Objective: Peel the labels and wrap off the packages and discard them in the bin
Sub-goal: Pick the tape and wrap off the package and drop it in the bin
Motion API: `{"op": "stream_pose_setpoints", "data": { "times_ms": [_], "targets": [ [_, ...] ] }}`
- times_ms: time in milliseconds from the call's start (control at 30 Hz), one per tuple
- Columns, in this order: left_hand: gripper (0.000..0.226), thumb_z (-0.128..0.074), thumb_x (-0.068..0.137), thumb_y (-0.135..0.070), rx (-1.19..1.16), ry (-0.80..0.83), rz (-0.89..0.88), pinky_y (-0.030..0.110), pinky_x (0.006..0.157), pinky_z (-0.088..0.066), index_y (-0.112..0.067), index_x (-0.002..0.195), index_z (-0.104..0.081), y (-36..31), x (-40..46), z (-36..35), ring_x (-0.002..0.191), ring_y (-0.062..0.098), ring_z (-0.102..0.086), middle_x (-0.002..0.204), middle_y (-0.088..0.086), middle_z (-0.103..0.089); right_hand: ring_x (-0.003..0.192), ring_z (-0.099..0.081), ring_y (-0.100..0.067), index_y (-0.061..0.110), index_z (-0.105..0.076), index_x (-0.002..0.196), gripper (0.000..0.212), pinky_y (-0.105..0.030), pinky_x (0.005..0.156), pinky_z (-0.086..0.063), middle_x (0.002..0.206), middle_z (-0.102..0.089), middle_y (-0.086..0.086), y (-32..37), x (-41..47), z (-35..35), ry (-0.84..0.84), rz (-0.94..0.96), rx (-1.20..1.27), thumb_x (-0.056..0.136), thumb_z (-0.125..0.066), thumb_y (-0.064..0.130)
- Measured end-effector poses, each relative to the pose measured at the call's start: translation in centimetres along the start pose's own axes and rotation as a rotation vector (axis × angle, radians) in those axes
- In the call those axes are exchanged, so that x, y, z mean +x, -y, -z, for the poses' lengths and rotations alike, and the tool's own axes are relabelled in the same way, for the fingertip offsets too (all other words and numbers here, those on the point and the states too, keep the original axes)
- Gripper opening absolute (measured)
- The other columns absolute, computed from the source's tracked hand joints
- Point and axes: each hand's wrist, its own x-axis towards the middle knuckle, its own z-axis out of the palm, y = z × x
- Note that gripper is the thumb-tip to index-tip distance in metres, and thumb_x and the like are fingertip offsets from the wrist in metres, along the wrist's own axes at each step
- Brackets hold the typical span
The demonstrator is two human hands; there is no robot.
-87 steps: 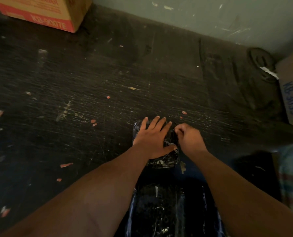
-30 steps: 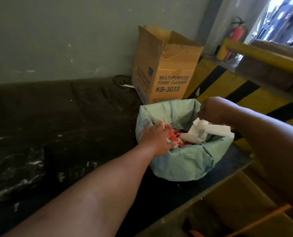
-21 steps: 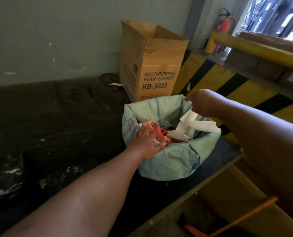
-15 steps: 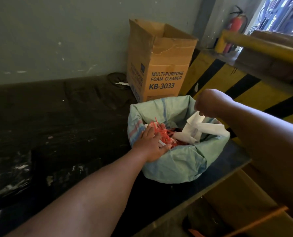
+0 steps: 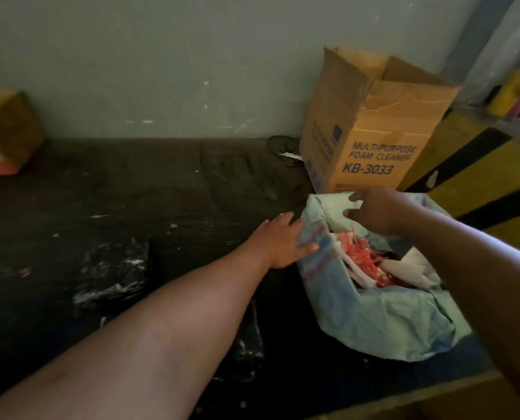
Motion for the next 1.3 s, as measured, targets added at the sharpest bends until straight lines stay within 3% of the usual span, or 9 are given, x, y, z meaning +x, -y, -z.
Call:
{"op": "stream_pose_setpoints", "data": {
  "times_ms": [167, 267, 400, 533, 700, 867, 967, 1133, 1300],
  "targets": [
    [0.079, -0.042, 0.098, -0.069, 0.023, -0.101, 0.295, 0.046, 0.116, -0.035, -0.019, 0.158, -0.033, 13.0, -7.7, 3.6, 0.145, 0.031, -0.037, 0.162, 0.008, -0.029, 0.122, -0.056, -0.024, 0.017, -0.055, 0.137, 0.053, -0.034, 0.105, -0.042, 0.128, -0.064, -0.006, 12.1, 2.4, -3.5, 0.099, 0.25, 0.109, 0.094, -0.054, 0.048],
    [0.072, -0.043, 0.098, -0.068, -0.034, -0.139, 0.495, 0.049, 0.108, -0.044, -0.019, 0.152, -0.041, 21.8, -13.9, 4.2, 0.135, 0.033, -0.049, 0.152, 0.008, -0.038, 0.119, -0.058, -0.022, 0.017, -0.054, 0.139, 0.051, -0.032, 0.101, -0.043, 0.126, -0.065, -0.005, 20.6, 2.7, -5.5, 0.187, 0.379, 0.171, 0.096, -0.055, 0.045],
    [0.07, -0.04, 0.1, -0.065, -0.049, -0.112, 0.686, 0.052, 0.107, -0.044, -0.017, 0.152, -0.039, 31.8, -21.9, 2.0, 0.134, 0.036, -0.048, 0.153, 0.012, -0.036, 0.122, -0.056, -0.022, 0.019, -0.052, 0.141, 0.053, -0.03, 0.098, -0.042, 0.132, -0.062, -0.004, 30.7, 4.0, -9.7, 0.288, 0.454, 0.256, 0.096, -0.053, 0.048],
    [0.07, -0.039, 0.1, -0.064, -0.087, -0.065, 0.727, 0.052, 0.111, -0.041, -0.019, 0.154, -0.037, 38.1, -27.0, -2.7, 0.14, 0.033, -0.042, 0.156, 0.01, -0.034, 0.132, -0.047, -0.023, 0.024, -0.043, 0.147, 0.059, -0.035, 0.105, -0.04, 0.148, -0.047, -0.004, 38.6, 4.8, -15.3, 0.394, 0.414, 0.356, 0.096, -0.05, 0.053],
    [0.074, -0.035, 0.101, -0.064, -0.064, -0.095, 0.675, 0.049, 0.125, -0.018, -0.023, 0.161, -0.024, 41.6, -29.2, -8.2, 0.157, 0.025, -0.006, 0.17, 0.005, -0.012, 0.137, -0.04, -0.027, 0.031, -0.029, 0.152, 0.067, -0.042, 0.108, -0.04, 0.156, -0.025, 0.0, 43.6, 5.9, -21.4, 0.3, 0.273, 0.488, 0.094, -0.047, 0.059],
    [0.084, -0.003, 0.095, -0.075, 0.045, -0.001, 0.648, 0.049, 0.125, 0.009, -0.027, 0.162, 0.012, 41.9, -29.9, -12.4, 0.154, 0.022, 0.025, 0.169, 0.001, 0.022, 0.142, -0.032, -0.025, 0.03, -0.026, 0.153, 0.069, -0.043, 0.114, -0.034, 0.158, -0.016, 0.005, 45.0, 7.1, -24.7, 0.22, 0.181, 0.528, 0.094, -0.047, 0.06],
    [0.085, -0.004, 0.094, -0.076, 0.062, -0.05, 0.653, 0.049, 0.125, 0.01, -0.027, 0.161, 0.013, 42.0, -29.9, -13.0, 0.153, 0.02, 0.027, 0.168, 0.0, 0.023, 0.142, -0.032, -0.021, 0.035, -0.028, 0.152, 0.067, -0.04, 0.113, -0.034, 0.157, -0.018, 0.004, 44.9, 7.3, -25.9, 0.165, 0.109, 0.651, 0.093, -0.052, 0.057],
    [0.084, -0.008, 0.096, -0.076, 0.05, -0.054, 0.643, 0.05, 0.125, 0.011, -0.027, 0.161, 0.014, 41.9, -29.9, -13.0, 0.152, 0.02, 0.029, 0.167, 0.0, 0.025, 0.149, -0.018, -0.014, 0.049, -0.018, 0.15, 0.075, -0.047, 0.118, -0.027, 0.163, -0.017, 0.009, 45.1, 6.7, -27.4, 0.199, 0.055, 0.867, 0.086, -0.058, 0.062],
    [0.085, -0.005, 0.095, -0.076, 0.068, -0.025, 0.646, 0.052, 0.125, 0.01, -0.027, 0.16, 0.017, 41.8, -29.8, -12.9, 0.151, 0.021, 0.031, 0.167, 0.001, 0.028, 0.149, -0.018, -0.016, 0.051, -0.018, 0.15, 0.069, -0.052, 0.119, -0.023, 0.163, -0.017, 0.01, 46.1, 5.3, -27.6, 0.171, -0.028, 0.871, 0.093, -0.056, 0.052]
  ]
}}
